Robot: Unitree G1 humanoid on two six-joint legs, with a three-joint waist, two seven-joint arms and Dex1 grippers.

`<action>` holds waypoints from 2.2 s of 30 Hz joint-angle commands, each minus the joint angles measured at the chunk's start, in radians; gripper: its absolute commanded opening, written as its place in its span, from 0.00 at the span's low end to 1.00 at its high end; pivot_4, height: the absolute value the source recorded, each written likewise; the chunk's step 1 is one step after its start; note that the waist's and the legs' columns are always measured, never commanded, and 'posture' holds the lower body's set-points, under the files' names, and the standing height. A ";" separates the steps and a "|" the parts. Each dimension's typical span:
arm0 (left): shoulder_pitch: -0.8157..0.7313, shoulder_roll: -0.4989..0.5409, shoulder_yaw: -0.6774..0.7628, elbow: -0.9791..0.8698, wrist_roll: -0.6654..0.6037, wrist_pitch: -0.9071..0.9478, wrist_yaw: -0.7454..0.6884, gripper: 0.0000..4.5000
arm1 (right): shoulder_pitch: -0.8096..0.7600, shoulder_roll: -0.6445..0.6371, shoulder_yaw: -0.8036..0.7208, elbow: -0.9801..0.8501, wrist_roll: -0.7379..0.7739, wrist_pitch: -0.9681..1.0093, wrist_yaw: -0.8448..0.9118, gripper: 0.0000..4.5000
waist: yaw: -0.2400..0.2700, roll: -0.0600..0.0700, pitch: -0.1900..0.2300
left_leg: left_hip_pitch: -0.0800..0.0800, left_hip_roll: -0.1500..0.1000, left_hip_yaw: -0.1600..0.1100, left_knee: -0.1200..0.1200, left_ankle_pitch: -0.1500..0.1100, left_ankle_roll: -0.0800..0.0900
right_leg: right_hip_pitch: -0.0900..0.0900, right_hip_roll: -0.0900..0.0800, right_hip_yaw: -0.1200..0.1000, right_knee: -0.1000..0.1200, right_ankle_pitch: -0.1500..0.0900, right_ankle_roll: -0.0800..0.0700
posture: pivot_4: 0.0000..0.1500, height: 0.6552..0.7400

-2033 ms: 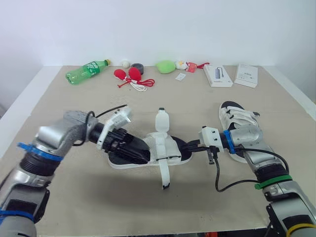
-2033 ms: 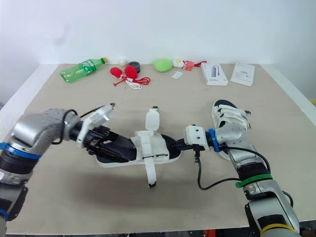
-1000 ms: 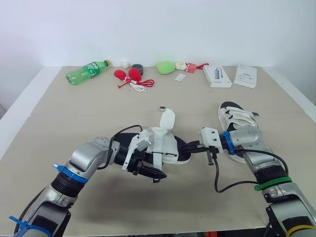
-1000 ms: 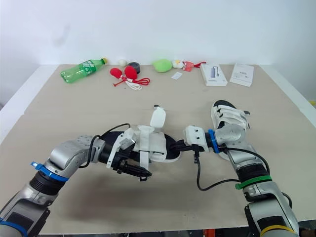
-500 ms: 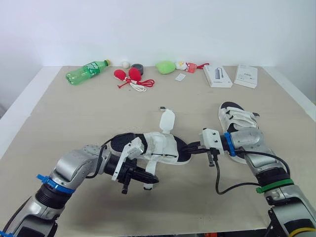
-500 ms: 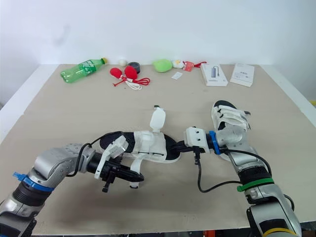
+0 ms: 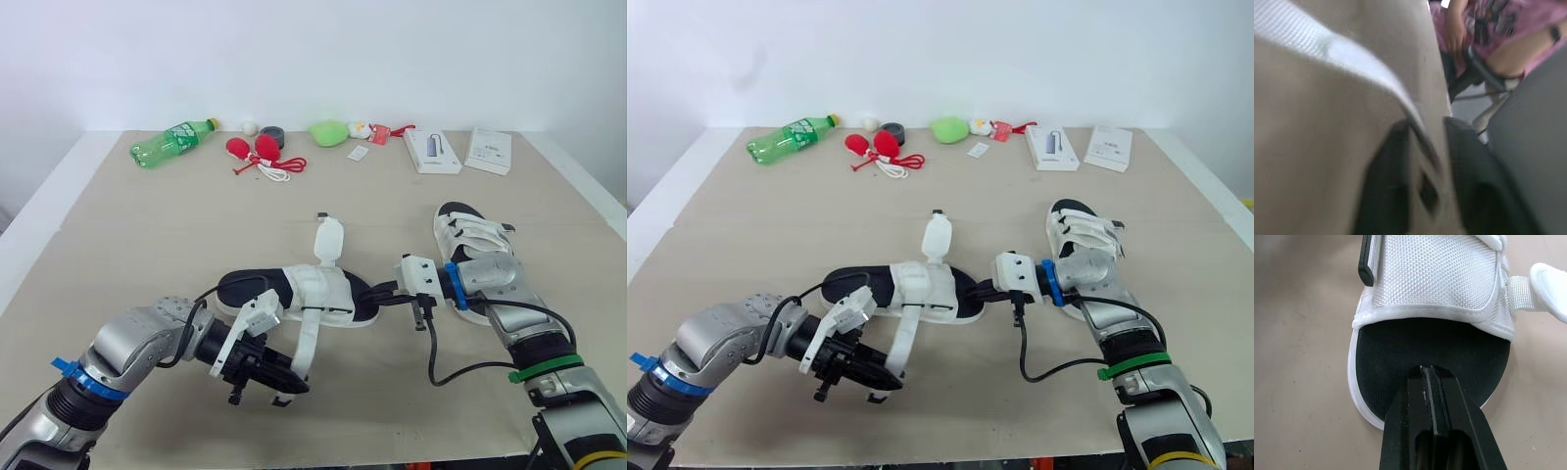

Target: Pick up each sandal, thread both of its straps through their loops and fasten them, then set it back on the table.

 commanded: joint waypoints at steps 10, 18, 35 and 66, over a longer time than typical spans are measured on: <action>-0.116 0.121 0.112 0.282 0.387 -1.119 -0.258 0.67 | -0.015 -0.011 0.023 0.053 -0.025 -0.017 0.038 0.00 | 0.002 0.000 0.000 | 0.000 0.001 0.001 -0.001 0.000 -0.002 | -0.005 -0.009 -0.006 -0.001 0.005 -0.012 | 1.00 1.00; -0.143 -0.072 0.038 0.416 0.479 -1.796 -0.244 0.67 | -0.034 -0.001 0.028 0.071 -0.027 -0.021 0.045 0.00 | -0.002 0.000 -0.002 | -0.003 0.002 0.007 -0.001 -0.002 0.003 | -0.003 -0.014 -0.009 -0.004 0.006 -0.011 | 1.00 1.00; -0.218 -0.128 -0.117 0.386 0.591 -1.788 -0.107 0.59 | -0.019 -0.011 0.022 0.042 -0.024 0.001 0.040 0.00 | 0.000 0.000 -0.002 | -0.001 0.003 0.008 0.001 -0.001 0.003 | 0.000 -0.008 -0.012 -0.004 0.006 -0.006 | 1.00 1.00; -0.286 0.038 0.111 0.251 -0.314 -0.218 -0.050 0.02 | -0.032 -0.007 0.026 0.058 -0.032 -0.013 0.038 0.00 | 0.000 0.001 -0.001 | 0.000 0.006 0.003 0.001 -0.001 0.003 | 0.000 -0.001 -0.014 -0.002 0.002 -0.002 | 1.00 1.00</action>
